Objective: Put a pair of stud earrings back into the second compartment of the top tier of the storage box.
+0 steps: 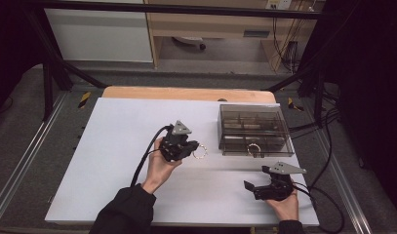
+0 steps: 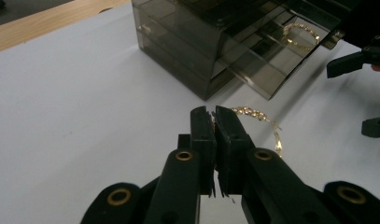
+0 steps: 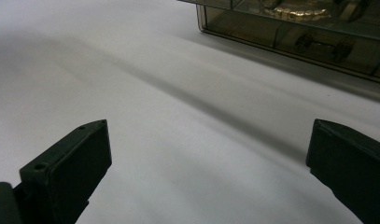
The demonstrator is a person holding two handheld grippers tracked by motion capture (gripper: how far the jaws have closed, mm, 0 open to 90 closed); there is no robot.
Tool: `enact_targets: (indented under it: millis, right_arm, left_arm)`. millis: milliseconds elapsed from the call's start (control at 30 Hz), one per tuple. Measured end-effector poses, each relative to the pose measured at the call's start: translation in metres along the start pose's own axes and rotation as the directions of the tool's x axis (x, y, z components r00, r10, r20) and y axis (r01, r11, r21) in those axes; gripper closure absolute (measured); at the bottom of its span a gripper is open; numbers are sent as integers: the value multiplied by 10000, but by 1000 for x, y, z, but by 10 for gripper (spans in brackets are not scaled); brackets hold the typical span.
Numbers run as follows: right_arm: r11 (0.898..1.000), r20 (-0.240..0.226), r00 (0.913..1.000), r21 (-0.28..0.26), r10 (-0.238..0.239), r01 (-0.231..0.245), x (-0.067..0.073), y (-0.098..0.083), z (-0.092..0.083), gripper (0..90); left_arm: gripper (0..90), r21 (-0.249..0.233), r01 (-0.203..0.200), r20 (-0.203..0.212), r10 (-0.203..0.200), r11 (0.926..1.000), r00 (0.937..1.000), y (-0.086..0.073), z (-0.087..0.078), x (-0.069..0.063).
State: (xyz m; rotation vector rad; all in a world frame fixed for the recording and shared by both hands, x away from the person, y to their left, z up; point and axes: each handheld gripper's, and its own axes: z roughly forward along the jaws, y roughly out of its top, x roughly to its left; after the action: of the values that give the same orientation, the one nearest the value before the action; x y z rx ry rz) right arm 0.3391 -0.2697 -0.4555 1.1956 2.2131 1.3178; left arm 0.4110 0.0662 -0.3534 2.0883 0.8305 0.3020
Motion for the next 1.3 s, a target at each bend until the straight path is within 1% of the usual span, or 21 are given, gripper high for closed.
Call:
enact_targets:
  millis: [267,367,500,600,900,967,1067,1133,1300]
  right_arm:
    - [10000,-10,10000,-27,27,-27,0,0,0,5]
    - [10000,-7,10000,-42,29,-29,0,0,-1,5]
    - [10000,-8,10000,-31,31,-31,0,0,-1,5]
    - [10000,-10,10000,-40,21,-21,0,0,-1,5]
    - [10000,-28,10000,-43,7,-8,0,0,-1,5]
    - [10000,-18,10000,-36,6,-6,0,0,-1,5]
    - [10000,-24,10000,-37,18,-18,0,0,-1,5]
    - [10000,-23,10000,-39,12,-12,0,0,-1,5]
    - [10000,-29,10000,-75,23,-23,0,0,-1,5]
  left_arm:
    - [862,-30,-305,229,306,9995,9993,24,13,-19]
    - [862,-69,-337,317,339,9994,9989,32,17,-26]
    - [862,-42,-527,333,528,9986,9980,41,25,-34]
    - [862,-52,-525,399,527,9986,9978,48,32,-40]
    - [861,-20,-711,521,711,9975,9961,63,54,-57]
    - [861,-41,-701,575,702,9975,9959,65,59,-61]
    - [861,47,-749,615,744,9972,9953,69,67,-66]
    - [861,102,-706,634,698,9975,9955,72,73,-69]
    - [861,175,-751,646,739,9970,9952,79,88,-74]
